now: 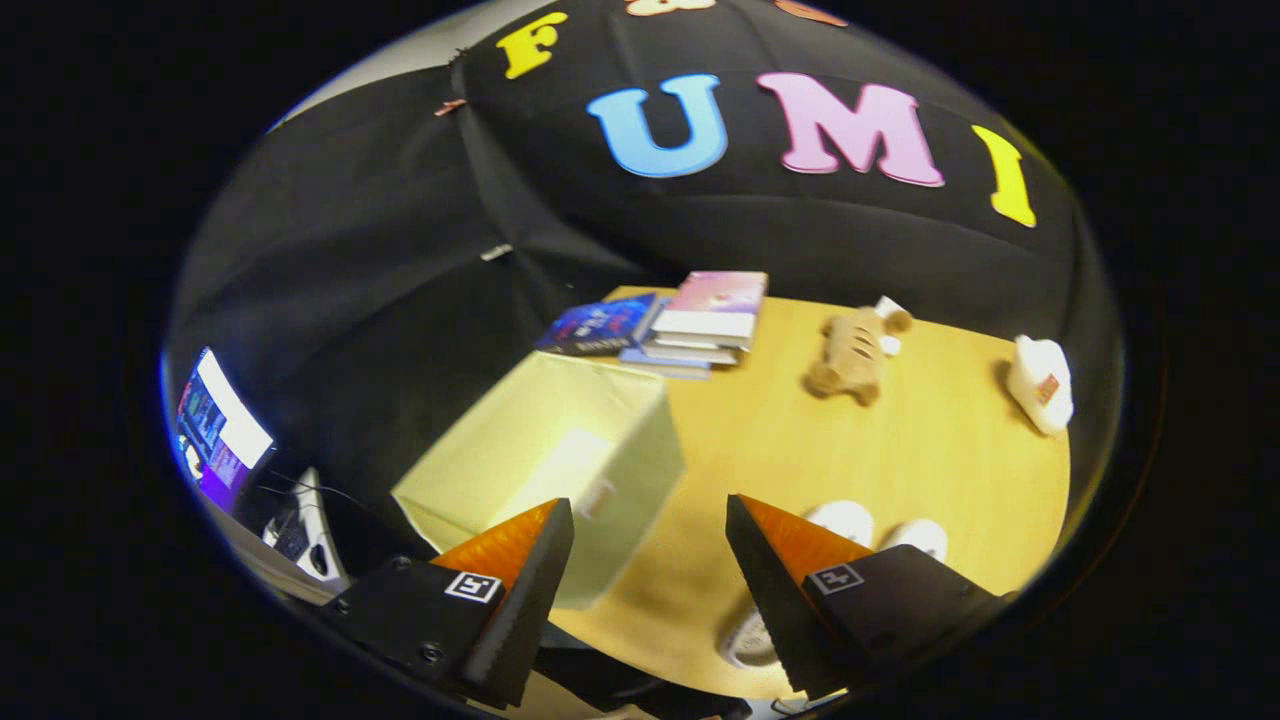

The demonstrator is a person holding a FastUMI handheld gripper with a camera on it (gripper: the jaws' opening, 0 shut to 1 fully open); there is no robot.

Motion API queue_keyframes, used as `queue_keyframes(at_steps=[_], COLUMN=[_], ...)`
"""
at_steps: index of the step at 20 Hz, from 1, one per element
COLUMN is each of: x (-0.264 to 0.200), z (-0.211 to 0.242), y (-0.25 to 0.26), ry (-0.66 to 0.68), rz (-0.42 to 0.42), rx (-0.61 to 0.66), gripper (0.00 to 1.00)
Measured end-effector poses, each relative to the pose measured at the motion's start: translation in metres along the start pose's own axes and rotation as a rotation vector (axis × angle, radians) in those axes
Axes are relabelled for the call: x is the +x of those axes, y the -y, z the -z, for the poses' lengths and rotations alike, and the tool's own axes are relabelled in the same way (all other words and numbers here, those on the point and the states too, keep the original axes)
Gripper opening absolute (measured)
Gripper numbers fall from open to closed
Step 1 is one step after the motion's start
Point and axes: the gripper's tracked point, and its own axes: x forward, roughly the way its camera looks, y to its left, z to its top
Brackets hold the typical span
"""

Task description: Open the storage box then place both shoes into the box .Put the left shoe in first, then the right shoe, with the right side of both shoes facing outward in a uniform manner.

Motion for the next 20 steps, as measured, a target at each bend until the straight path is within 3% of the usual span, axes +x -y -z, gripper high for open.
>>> queue_keyframes(at_steps=[6, 9, 11, 15, 17, 19, 20], x=[-0.008, 0.002, 0.020, 0.059, 0.073, 0.072, 0.073], z=[0.091, 0.111, 0.117, 0.123, 0.125, 0.123, 0.119], y=[0.104, 0.114, 0.125, 0.159, 0.165, 0.179, 0.172], ry=[-0.176, -0.233, -0.253, -0.235, -0.209, -0.181, -0.172], rz=[0.245, 0.289, 0.306, 0.367, 0.396, 0.457, 0.428], rx=[-0.087, -0.153, -0.178, -0.140, -0.049, 0.024, 0.076], gripper=[0.94, 0.89, 0.80, 0.70, 0.57, 0.26, 0.11])
